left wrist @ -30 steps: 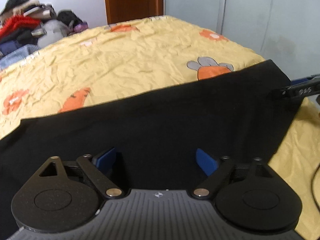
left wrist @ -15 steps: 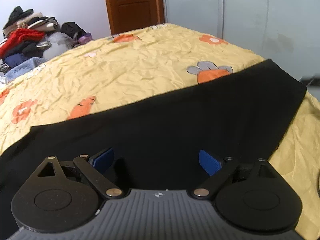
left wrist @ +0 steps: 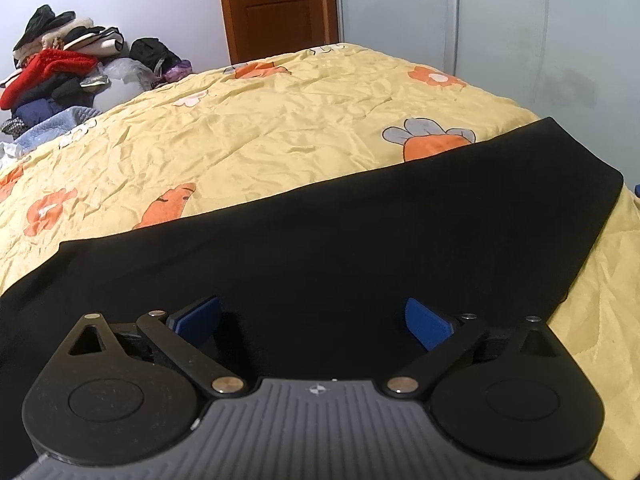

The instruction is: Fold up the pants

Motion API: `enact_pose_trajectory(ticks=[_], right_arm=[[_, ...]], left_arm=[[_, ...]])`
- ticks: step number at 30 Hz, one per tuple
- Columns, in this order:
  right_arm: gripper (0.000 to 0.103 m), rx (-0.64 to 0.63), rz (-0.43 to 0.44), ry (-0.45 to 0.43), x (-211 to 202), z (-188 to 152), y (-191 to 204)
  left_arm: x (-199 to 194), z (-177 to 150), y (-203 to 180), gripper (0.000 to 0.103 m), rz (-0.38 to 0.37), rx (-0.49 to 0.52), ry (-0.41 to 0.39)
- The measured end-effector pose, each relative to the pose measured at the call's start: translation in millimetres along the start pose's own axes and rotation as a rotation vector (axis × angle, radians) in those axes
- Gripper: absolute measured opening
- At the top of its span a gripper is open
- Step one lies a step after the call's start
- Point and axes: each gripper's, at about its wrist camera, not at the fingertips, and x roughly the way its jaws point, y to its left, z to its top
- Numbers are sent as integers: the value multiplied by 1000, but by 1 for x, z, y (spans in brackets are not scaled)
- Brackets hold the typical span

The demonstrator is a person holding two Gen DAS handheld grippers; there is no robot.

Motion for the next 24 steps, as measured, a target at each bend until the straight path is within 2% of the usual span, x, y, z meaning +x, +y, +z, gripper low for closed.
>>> enact_pose_trajectory(ticks=[2,4,7,10,13,16,20,21,22,23,24], right_arm=[[103,-12,-7,47,9,-5,6],[103,-23,-62,109,19,-8,11],[103,-58,-107,135,30,-13,16],[103,-129,-146,128,40,-10,23],[103,-184,-167,78,44,-7,23],[103,-187,-143,66,53,-2,19],[101,-215,-122,59,56,-2,17],[90,-225,-125,52,55,-4,18],[66,-233,-134,44,56,-4,17],[51,-230,-137,50,59,-3,14],[25,-217,-132,64,64,-2,10]], left_arm=[[1,0,1,103,-3,-10,2],[1,0,2,103,-8,-14,5],[0,1,5,100,-17,-27,8],[-8,2,1,98,-33,-16,-30],[-16,2,-6,100,-38,24,-64],[-15,2,-12,100,-37,64,-55],[-11,2,-10,100,-55,28,-26],[-11,2,-8,100,-62,14,-22],[-11,3,-6,100,-68,5,-19],[-11,3,-5,100,-70,-1,-17],[-11,3,-3,100,-68,-5,-16]])
